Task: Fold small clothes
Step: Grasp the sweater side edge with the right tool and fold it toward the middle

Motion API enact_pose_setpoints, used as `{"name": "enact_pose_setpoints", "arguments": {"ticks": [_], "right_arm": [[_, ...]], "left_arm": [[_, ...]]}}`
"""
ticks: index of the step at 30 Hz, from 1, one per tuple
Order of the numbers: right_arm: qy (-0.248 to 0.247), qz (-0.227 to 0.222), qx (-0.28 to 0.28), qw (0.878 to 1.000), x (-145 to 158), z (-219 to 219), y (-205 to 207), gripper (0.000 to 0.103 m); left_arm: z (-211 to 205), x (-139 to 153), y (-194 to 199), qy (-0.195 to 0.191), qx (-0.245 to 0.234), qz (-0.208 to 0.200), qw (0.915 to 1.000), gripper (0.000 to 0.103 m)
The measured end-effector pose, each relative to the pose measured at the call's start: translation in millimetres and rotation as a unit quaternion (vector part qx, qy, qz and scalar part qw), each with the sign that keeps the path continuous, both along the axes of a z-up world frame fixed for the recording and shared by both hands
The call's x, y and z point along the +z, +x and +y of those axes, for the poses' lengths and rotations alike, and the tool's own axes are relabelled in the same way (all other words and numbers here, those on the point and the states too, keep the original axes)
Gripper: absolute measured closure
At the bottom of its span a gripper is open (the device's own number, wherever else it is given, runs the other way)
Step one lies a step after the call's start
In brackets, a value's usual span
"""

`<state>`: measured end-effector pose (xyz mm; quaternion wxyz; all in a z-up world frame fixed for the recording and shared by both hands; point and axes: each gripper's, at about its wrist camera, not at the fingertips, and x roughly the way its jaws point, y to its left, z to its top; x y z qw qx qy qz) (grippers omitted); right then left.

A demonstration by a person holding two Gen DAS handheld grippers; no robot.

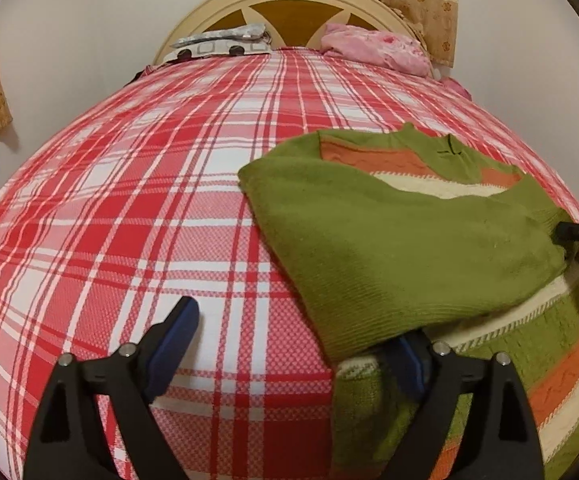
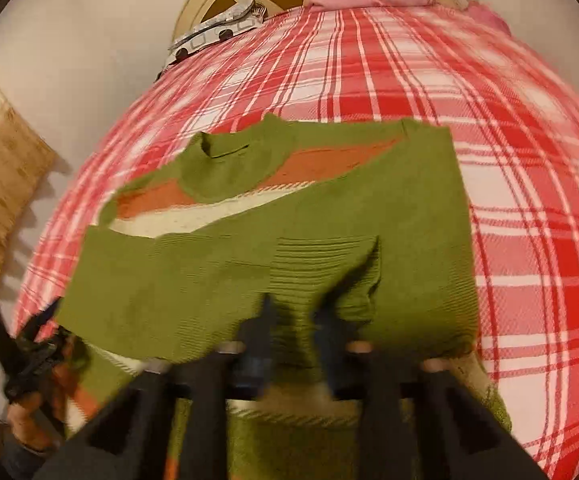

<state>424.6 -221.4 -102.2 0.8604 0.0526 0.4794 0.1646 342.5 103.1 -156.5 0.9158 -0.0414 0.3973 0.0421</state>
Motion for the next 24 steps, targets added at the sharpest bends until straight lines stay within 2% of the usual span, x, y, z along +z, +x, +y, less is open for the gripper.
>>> {"name": "enact_pose_setpoints", "arguments": {"ticks": [4, 7, 11, 14, 17, 19, 22, 24], "right_arm": [[-0.032, -0.067, -0.003, 0.997, 28, -5, -15, 0.101], [-0.044, -0.095, -0.014, 0.994, 44, -17, -19, 0.101], [-0.055, -0.098, -0.041, 0.993, 46, -38, -15, 0.103], [-0.069, -0.081, -0.065, 0.992, 29, -54, -7, 0.103], [-0.040, -0.052, -0.051, 0.997, 12, -62, -6, 0.103], [-0.035, -0.067, -0.052, 0.996, 14, -62, -15, 0.103], [0.000, -0.074, -0.056, 0.996, 23, -68, -18, 0.102], [-0.002, -0.078, -0.057, 0.995, 30, -66, -20, 0.102]], "left_arm": [[11, -3, 1, -0.032, 0.016, 0.008, 0.9993, 0.005], [18, -6, 2, -0.055, 0.025, 0.013, 0.9981, 0.003], [17, -6, 1, -0.051, 0.034, 0.013, 0.9980, 0.002], [18, -6, -1, -0.049, 0.040, 0.012, 0.9979, 0.001], [13, -3, -4, -0.039, 0.023, 0.006, 0.9989, 0.003], [9, -2, -6, -0.043, 0.001, 0.003, 0.9991, 0.003], [5, 1, -10, -0.030, -0.003, -0.001, 0.9996, 0.003], [3, 5, -16, -0.022, -0.004, -0.011, 0.9997, 0.003]]}}
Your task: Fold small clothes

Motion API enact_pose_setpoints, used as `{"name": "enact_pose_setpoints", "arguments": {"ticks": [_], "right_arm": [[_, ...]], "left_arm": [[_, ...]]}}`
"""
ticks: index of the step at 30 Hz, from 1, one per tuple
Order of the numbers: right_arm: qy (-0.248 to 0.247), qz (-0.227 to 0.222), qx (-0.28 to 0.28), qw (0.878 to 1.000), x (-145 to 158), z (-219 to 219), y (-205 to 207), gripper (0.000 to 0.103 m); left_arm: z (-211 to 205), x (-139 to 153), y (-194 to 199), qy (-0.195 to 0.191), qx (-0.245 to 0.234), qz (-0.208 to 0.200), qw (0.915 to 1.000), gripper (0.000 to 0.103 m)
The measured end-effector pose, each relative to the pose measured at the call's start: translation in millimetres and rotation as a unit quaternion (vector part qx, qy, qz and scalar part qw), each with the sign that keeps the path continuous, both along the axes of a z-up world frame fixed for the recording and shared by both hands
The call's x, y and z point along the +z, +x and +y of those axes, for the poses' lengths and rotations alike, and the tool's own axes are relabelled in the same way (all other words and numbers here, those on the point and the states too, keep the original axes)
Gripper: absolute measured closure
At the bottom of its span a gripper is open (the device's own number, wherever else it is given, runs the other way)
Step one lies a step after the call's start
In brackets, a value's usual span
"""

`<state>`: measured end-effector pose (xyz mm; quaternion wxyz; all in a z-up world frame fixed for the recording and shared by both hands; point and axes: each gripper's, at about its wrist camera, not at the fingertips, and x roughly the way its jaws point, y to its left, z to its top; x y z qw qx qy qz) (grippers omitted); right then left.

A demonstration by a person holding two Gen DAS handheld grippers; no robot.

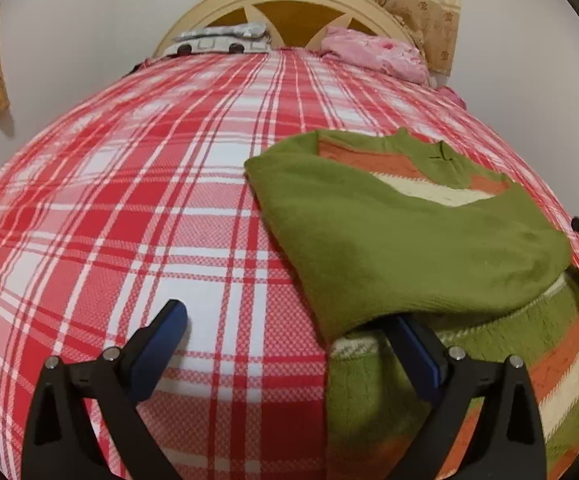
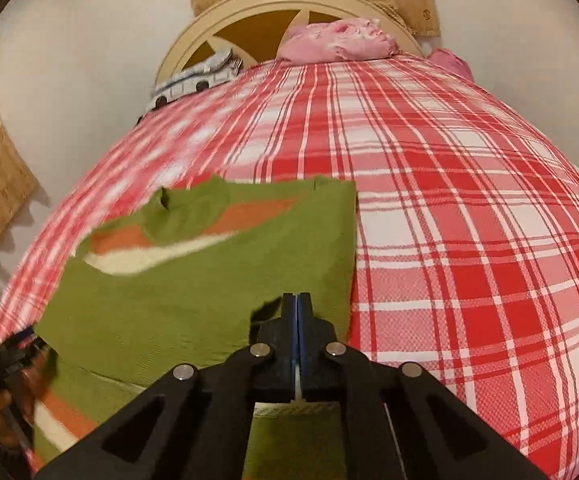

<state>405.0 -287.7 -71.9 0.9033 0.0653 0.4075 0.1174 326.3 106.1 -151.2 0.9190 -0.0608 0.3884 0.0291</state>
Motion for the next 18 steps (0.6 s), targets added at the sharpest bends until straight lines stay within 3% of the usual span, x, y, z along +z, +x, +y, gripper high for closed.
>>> {"name": "enact_pose_setpoints", "arguments": {"ticks": [5, 7, 8, 9, 15, 17, 18], "right_arm": [[-0.002, 0.001, 0.049, 0.999, 12, 28, -3, 0.098], [-0.003, -0.001, 0.056, 0.998, 12, 36, -6, 0.079], [0.006, 0.001, 0.062, 0.998, 10, 39, -7, 0.051], [0.014, -0.002, 0.067, 0.998, 8, 43, -8, 0.040], [-0.022, 0.020, 0.079, 0.996, -4, 62, -8, 0.040], [-0.024, 0.031, 0.076, 0.996, -8, 61, -4, 0.041], [-0.030, 0.041, 0.074, 0.996, -13, 62, -1, 0.050]], "left_arm": [[-4, 17, -36, -0.002, -0.014, -0.045, 0.9989, 0.003], [-3, 24, -47, -0.004, -0.010, -0.058, 0.9982, 0.003], [-3, 26, -50, 0.001, -0.008, -0.061, 0.9981, 0.003], [-1, 29, -51, 0.005, -0.004, -0.062, 0.9980, 0.003], [12, 49, -23, 0.018, 0.022, -0.086, 0.9959, 0.003], [12, 46, -5, 0.031, 0.030, -0.077, 0.9961, 0.003], [11, 43, 2, 0.033, 0.030, -0.069, 0.9967, 0.003]]}}
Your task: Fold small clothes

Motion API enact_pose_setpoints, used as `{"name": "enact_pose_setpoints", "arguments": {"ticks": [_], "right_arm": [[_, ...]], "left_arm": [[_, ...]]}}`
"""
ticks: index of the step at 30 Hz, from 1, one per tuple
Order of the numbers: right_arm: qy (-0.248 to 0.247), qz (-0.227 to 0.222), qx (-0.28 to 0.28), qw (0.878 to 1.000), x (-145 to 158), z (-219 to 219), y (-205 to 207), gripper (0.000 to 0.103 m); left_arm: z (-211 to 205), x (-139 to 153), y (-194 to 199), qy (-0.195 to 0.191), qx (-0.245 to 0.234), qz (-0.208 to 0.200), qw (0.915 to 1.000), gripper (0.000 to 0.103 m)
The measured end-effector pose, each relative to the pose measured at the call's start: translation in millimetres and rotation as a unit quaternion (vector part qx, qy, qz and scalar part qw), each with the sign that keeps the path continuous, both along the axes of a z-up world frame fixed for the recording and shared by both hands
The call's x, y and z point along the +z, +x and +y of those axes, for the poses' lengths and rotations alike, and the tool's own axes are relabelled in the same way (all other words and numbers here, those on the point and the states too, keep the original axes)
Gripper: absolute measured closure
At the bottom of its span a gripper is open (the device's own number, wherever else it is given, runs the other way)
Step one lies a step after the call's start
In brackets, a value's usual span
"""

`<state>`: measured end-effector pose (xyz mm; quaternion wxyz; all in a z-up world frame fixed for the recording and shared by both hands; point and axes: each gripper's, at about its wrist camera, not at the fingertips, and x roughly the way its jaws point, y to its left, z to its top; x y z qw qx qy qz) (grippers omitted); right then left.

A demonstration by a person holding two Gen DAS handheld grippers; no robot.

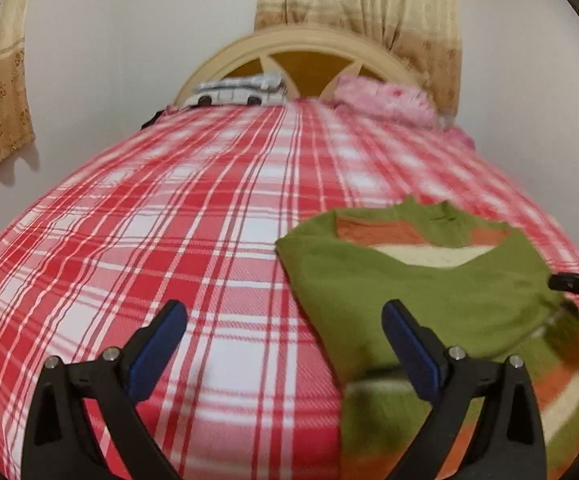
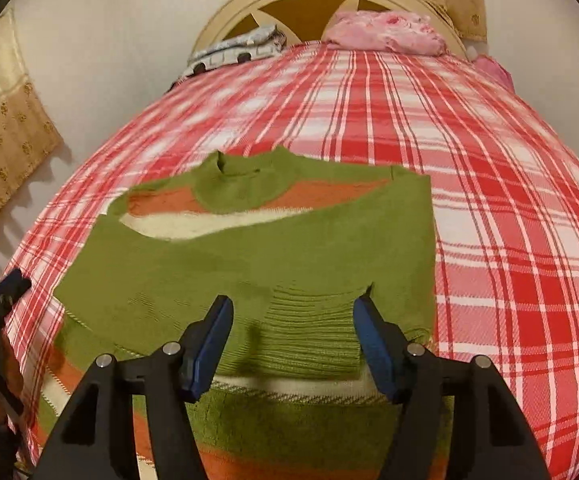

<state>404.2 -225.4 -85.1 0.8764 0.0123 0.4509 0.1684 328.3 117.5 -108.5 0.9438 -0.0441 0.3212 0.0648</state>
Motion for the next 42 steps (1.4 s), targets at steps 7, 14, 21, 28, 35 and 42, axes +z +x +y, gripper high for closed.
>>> {"name": "enact_pose_setpoints", "arguments": {"ticks": [7, 14, 21, 28, 35, 42], "right_arm": [[-0.053, -0.002, -0.010, 0.999, -10, -2, -4, 0.103], [-0.004, -0.019, -0.025, 1.000, -5, -28, -8, 0.102], [-0.005, -0.057, 0.014, 0.998, 11, -6, -37, 0.035], [-0.008, -0.058, 0.038, 0.998, 23, -2, -80, 0.035], [-0.012, -0.048, 0.007, 0.999, 20, -38, -133, 0.035], [-0.006, -0.035, 0.001, 0.999, 9, -47, -176, 0.035]], "left_arm": [[-26, -37, 20, 0.016, -0.045, 0.067, 0.9966, 0.003], [-38, -43, 19, 0.036, -0.062, 0.085, 0.9938, 0.003], [-43, -34, -1, 0.023, -0.064, 0.073, 0.9950, 0.003], [-47, -20, -51, -0.007, -0.086, 0.068, 0.9940, 0.003], [-63, -23, -125, 0.009, -0.122, 0.076, 0.9897, 0.003], [-66, -34, -178, -0.017, -0.114, 0.093, 0.9890, 0.003]]}}
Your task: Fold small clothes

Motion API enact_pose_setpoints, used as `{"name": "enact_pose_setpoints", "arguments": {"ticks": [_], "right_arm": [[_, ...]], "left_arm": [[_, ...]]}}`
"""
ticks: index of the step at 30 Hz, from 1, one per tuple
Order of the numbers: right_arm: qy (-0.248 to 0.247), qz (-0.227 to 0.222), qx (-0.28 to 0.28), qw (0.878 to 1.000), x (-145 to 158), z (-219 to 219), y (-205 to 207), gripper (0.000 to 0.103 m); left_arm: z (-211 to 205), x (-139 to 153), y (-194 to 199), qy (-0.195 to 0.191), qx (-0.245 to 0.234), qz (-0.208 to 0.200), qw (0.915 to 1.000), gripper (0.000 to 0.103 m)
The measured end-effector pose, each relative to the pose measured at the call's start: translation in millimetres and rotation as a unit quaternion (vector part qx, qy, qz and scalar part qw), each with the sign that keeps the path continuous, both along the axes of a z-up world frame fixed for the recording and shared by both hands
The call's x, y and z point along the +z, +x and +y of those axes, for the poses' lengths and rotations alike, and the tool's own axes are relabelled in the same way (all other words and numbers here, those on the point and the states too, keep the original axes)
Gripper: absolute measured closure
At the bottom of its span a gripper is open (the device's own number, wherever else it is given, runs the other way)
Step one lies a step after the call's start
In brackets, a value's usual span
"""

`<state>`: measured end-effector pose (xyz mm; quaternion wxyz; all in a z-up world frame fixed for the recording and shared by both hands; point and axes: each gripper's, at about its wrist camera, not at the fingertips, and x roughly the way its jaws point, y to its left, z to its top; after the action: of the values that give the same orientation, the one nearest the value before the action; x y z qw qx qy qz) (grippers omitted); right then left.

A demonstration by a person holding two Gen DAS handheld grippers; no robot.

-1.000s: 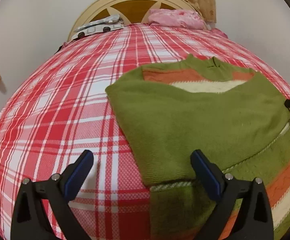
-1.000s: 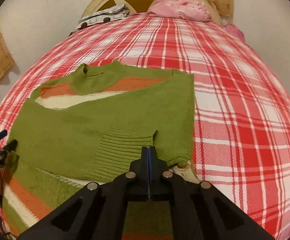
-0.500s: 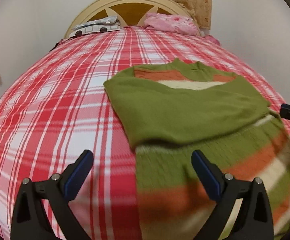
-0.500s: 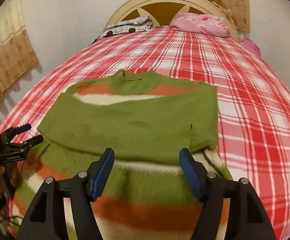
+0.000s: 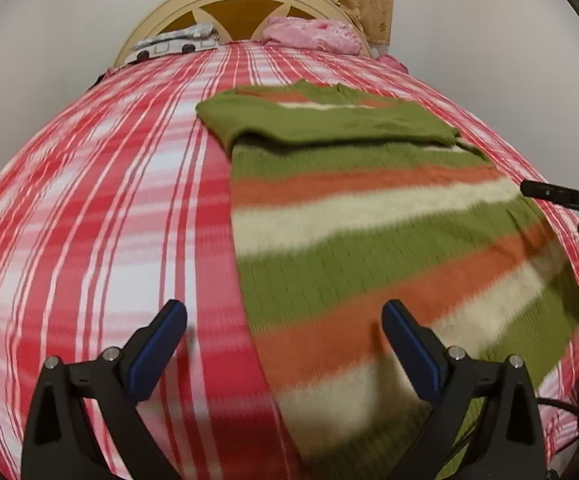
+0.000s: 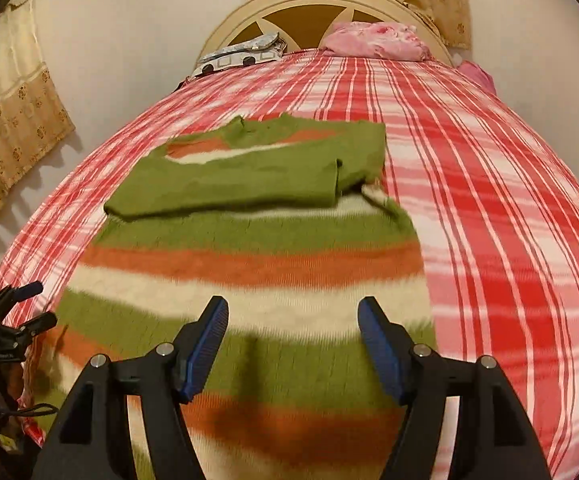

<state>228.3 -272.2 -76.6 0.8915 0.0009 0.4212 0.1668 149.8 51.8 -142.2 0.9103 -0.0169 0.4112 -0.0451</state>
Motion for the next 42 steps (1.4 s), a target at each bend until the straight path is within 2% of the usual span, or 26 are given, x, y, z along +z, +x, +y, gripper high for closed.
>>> {"name": "enact_pose_setpoints", "arguments": {"ticks": [5, 10, 12, 17, 20, 21, 22, 23, 24, 26, 27, 30, 32, 36, 42], "right_arm": [[0.007, 0.009, -0.001, 1.000, -10, -3, -29, 0.035], [0.000, 0.008, -0.010, 1.000, -12, -7, -58, 0.035], [-0.001, 0.007, -0.017, 1.000, -12, -11, -68, 0.035], [-0.004, 0.006, -0.033, 0.999, -9, -20, -90, 0.035], [-0.011, 0.002, -0.039, 0.999, -8, -24, -103, 0.035], [-0.011, 0.000, -0.041, 0.999, -7, -25, -106, 0.035], [-0.010, -0.005, -0.044, 0.999, -6, -27, -109, 0.035], [-0.009, -0.014, -0.051, 0.999, -3, -29, -114, 0.035], [-0.007, -0.024, -0.059, 0.998, -1, -31, -118, 0.035], [0.009, -0.034, -0.061, 0.998, 4, -36, -125, 0.035], [0.016, -0.036, -0.061, 0.997, 5, -38, -126, 0.035], [0.033, -0.037, -0.068, 0.996, 8, -43, -126, 0.035], [0.024, -0.033, -0.072, 0.997, 7, -45, -126, 0.035], [0.015, -0.022, -0.090, 0.996, 0, -61, -132, 0.035], [0.016, 0.006, -0.109, 0.994, -12, -87, -147, 0.035]], "left_arm": [[-2, -12, -26, -0.024, 0.006, 0.018, 0.9995, 0.004], [-9, -19, -45, -0.030, -0.007, 0.025, 0.9992, 0.014], [-9, -19, -51, -0.038, -0.011, 0.027, 0.9989, 0.014], [-3, -19, -66, -0.083, -0.021, 0.031, 0.9958, 0.023], [2, -20, -74, -0.095, -0.019, 0.033, 0.9947, 0.033], [3, -19, -77, -0.103, -0.019, 0.034, 0.9939, 0.041], [3, -19, -81, -0.115, -0.028, 0.034, 0.9924, 0.062], [1, -19, -83, -0.118, -0.036, 0.038, 0.9916, 0.070], [-1, -21, -85, -0.116, -0.040, 0.043, 0.9915, 0.073], [-4, -24, -87, -0.115, -0.040, 0.052, 0.9913, 0.073], [-5, -26, -87, -0.110, -0.031, 0.054, 0.9920, 0.067], [-4, -28, -86, -0.118, -0.027, 0.060, 0.9908, 0.066], [-4, -28, -86, -0.115, -0.027, 0.063, 0.9910, 0.065], [-6, -34, -84, -0.129, -0.036, 0.078, 0.9879, 0.056], [-12, -34, -85, -0.123, -0.048, 0.070, 0.9888, 0.058]]}}
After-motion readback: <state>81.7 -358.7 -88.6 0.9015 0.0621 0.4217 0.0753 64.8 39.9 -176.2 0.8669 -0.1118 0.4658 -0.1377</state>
